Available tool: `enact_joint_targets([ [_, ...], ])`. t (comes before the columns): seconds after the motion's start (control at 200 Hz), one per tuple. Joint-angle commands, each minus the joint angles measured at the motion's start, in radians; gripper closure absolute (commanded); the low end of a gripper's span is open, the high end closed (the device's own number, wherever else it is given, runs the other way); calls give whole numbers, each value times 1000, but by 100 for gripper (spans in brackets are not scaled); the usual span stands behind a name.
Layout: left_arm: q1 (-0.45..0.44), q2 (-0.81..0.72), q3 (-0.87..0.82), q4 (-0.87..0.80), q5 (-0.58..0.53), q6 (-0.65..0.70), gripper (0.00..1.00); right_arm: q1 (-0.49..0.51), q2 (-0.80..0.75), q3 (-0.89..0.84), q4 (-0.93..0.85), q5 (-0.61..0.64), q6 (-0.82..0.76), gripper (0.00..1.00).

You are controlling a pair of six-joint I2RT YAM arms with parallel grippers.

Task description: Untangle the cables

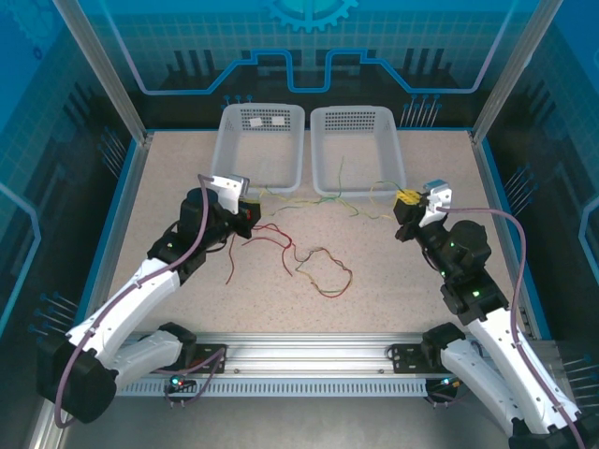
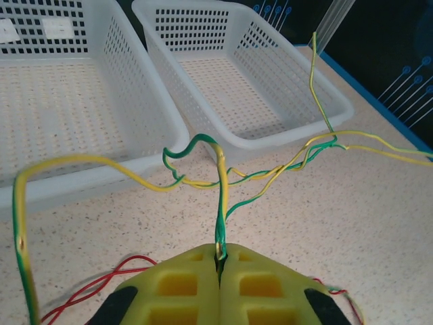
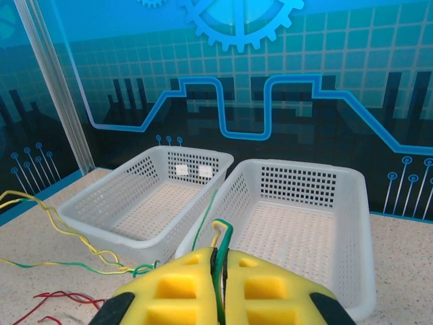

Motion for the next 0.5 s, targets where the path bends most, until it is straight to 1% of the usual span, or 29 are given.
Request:
enact_joint_targets([
  [0.0, -6, -11, 9, 42, 13, 6, 97, 12, -15, -16, 33, -10, 21, 100],
  [0.06, -6, -18, 1, 52, 6, 4, 100, 12, -20, -24, 44, -35, 14, 100],
  [0.115, -6, -24, -5, 54, -10, 2, 100, 11, -27, -37, 64, -71, 8, 100],
  [0.215, -5, -45, -21, 79, -9, 12, 100, 13, -39, -57, 94, -184, -29, 100],
  [0.23, -6, -50, -25, 86, -6, 12, 100, 13, -40, -57, 94, -191, -34, 97],
  [0.245, -6, -55, -29, 94, -4, 12, 100, 13, -39, -57, 91, -198, -37, 92],
  [0.25, -6, -56, -31, 96, -3, 11, 100, 13, -38, -57, 90, -199, -37, 89],
  [0.28, -6, -66, -40, 111, 7, 16, 100, 13, -34, -54, 81, -209, -42, 69],
  [0.295, -6, -71, -44, 118, 14, 20, 100, 13, -33, -52, 76, -215, -47, 60],
  [0.32, -6, -80, -52, 132, 25, 26, 100, 13, -30, -48, 64, -224, -54, 49],
  [0.355, -6, -93, -59, 146, 35, 30, 100, 13, -26, -38, 44, -230, -63, 39],
  [0.385, -6, -102, -64, 152, 45, 33, 100, 13, -22, -28, 21, -219, -64, 33],
  [0.43, -6, -116, -68, 161, 69, 40, 100, 12, -25, -14, -4, -180, -59, 30],
  [0.445, -6, -120, -72, 165, 78, 42, 100, 12, -27, -11, -14, -163, -57, 26],
  [0.48, -5, -129, -75, 171, 96, 44, 100, 10, -37, -1, -28, -133, -52, 23],
  [0.495, -6, -133, -76, 174, 102, 45, 100, 9, -41, 2, -34, -121, -52, 20],
])
